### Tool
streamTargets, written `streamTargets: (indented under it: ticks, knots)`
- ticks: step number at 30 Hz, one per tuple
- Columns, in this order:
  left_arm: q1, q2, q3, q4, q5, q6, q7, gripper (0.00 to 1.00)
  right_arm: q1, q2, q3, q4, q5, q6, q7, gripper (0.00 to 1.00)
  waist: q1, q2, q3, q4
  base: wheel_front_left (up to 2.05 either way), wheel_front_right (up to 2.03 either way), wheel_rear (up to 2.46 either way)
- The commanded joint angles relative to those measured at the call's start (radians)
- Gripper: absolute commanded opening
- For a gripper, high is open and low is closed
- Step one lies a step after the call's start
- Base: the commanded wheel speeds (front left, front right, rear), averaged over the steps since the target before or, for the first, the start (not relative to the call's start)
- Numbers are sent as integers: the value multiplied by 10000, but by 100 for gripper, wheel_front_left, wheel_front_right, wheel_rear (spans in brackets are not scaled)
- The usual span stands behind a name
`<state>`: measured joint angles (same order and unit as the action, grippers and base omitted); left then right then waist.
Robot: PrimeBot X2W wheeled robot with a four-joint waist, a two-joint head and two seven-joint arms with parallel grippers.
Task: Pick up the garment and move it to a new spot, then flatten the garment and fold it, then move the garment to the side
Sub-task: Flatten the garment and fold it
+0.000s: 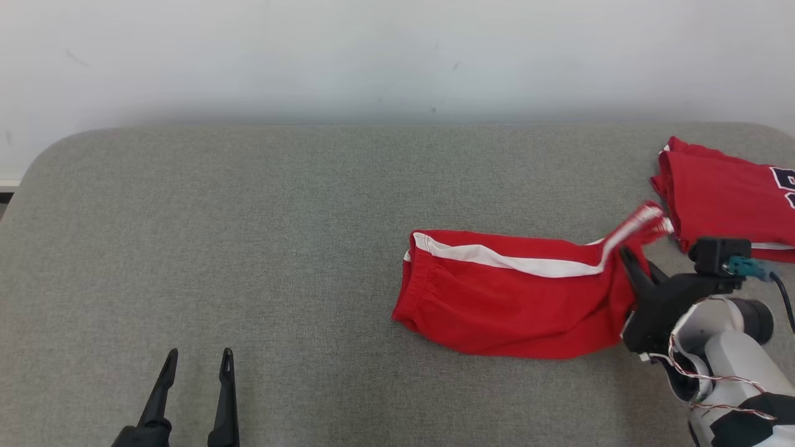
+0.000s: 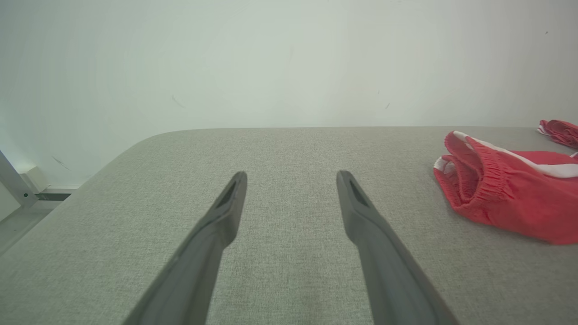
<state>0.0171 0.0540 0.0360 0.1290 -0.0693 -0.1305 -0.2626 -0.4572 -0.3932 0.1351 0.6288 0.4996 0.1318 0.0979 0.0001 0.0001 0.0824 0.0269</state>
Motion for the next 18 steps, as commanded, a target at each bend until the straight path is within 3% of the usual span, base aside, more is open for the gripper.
streamTargets:
  ticks: [1, 10, 18]
  knots:
    - [49, -23, 20, 15, -85, 46, -27, 100, 155, 158, 114, -485, 185, -30, 137, 0, -1, -1, 1, -9, 0, 0, 0]
    - [-277, -36, -215, 142, -151, 39, -27, 100, 30, 1204, 715, -2405, 548, -30, 1118, 0, -1, -1, 89, 297, 0, 0, 0]
    - [-572, -40, -619, 313, -503, 68, -27, 100, -462, 2322, 1028, -1925, 525, -30, 1679, 0, -1, -1, 278, 851, 0, 0, 0]
